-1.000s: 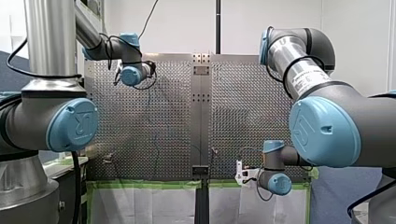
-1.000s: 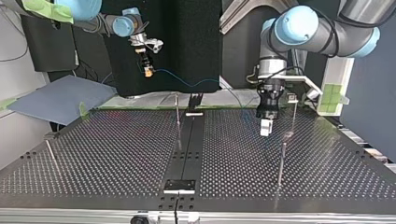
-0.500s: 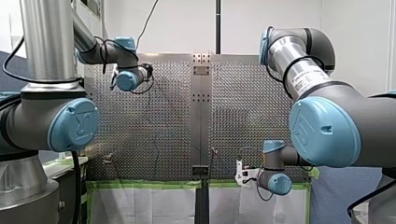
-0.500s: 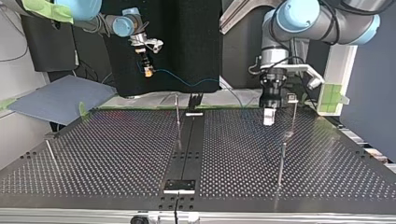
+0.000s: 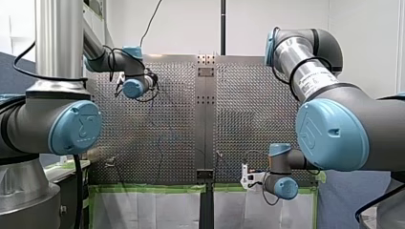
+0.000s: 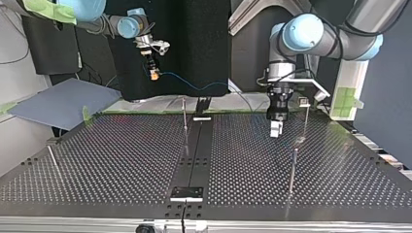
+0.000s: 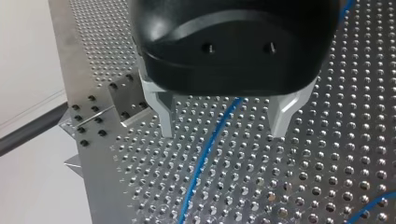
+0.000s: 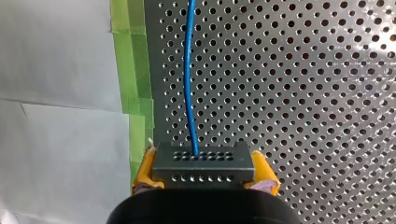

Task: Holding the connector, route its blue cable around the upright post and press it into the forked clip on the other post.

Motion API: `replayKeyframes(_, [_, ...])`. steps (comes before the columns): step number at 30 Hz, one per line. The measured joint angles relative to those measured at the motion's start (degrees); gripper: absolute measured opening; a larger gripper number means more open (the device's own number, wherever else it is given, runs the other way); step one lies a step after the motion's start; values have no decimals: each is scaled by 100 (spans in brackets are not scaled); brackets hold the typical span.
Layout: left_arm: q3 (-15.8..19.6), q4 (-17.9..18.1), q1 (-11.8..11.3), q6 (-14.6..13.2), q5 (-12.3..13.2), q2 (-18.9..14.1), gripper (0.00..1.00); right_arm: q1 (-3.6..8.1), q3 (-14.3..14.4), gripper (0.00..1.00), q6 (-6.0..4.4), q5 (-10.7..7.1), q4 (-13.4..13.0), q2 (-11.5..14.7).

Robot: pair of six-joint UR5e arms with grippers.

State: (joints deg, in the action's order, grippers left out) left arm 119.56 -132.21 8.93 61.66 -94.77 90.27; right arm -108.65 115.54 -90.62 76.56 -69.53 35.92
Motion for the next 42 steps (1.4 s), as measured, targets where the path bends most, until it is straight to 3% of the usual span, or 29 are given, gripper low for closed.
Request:
replayKeyframes(9, [-318,-45,-33,12,-2,79,97,0,1,0,-1,0,0,0])
replayKeyframes(21, [-886,-505,-30,-114,1,278,97,4,0,0,-2,0,-20,0])
replayKeyframes(36, [-1163,-696,-83,-68,-16,428,97,3,0,0,-2,0,-41,0])
replayKeyframes(42, [-1404,-931,-50,-105,-76,655,97,3,0,0,-2,0,-32,0])
